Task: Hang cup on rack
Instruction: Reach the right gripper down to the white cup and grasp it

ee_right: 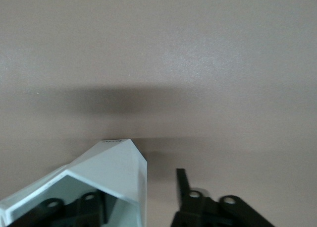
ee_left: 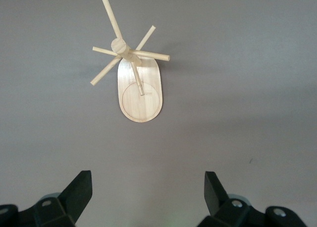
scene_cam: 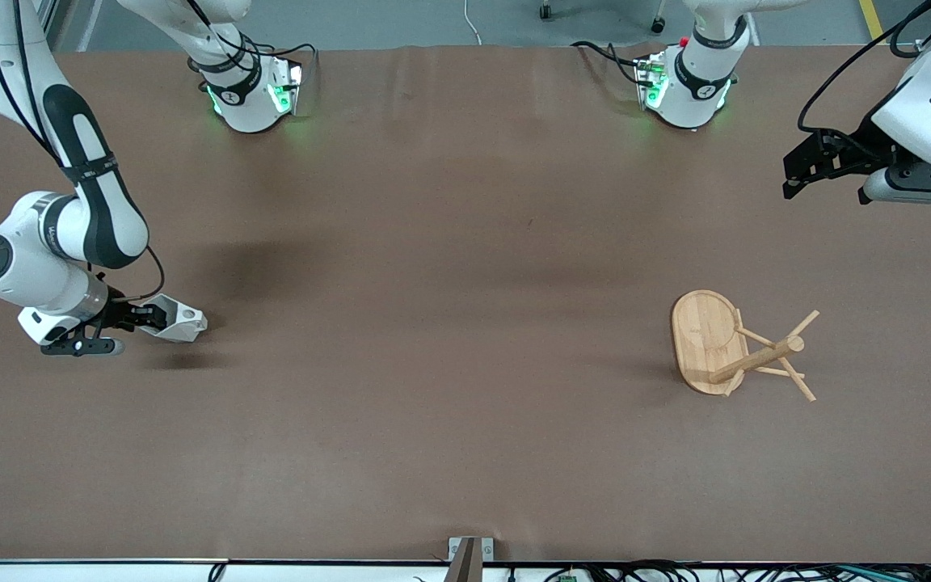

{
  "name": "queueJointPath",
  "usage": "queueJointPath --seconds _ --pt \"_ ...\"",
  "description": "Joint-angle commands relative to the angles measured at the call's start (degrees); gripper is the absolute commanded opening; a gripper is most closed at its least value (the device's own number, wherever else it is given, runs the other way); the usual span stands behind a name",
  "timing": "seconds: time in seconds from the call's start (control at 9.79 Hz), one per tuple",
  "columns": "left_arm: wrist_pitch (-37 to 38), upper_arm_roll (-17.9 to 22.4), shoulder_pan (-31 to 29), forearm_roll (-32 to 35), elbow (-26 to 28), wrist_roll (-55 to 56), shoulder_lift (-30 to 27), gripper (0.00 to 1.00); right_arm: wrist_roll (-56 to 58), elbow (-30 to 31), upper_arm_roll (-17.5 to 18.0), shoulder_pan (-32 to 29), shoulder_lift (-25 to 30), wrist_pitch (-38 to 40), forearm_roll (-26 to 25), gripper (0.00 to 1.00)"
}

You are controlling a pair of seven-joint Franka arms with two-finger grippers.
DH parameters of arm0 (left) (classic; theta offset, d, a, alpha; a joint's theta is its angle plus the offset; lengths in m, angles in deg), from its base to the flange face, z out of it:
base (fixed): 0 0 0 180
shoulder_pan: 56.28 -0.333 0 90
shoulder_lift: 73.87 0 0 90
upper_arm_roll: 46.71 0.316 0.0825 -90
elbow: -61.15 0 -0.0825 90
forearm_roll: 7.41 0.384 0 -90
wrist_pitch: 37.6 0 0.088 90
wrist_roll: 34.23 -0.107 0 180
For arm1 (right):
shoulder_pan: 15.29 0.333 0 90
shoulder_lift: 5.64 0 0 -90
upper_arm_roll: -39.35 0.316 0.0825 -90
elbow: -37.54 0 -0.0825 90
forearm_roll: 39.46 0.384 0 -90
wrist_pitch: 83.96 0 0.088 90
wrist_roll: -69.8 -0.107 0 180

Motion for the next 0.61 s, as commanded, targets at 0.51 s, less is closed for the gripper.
queueJointPath --seconds 0.51 --pt "0.50 -0.66 0.33 -0.09 0.12 0.20 1.28 1.00 0.39 -1.29 0.27 0.33 0.69 3.22 1.27 0.01"
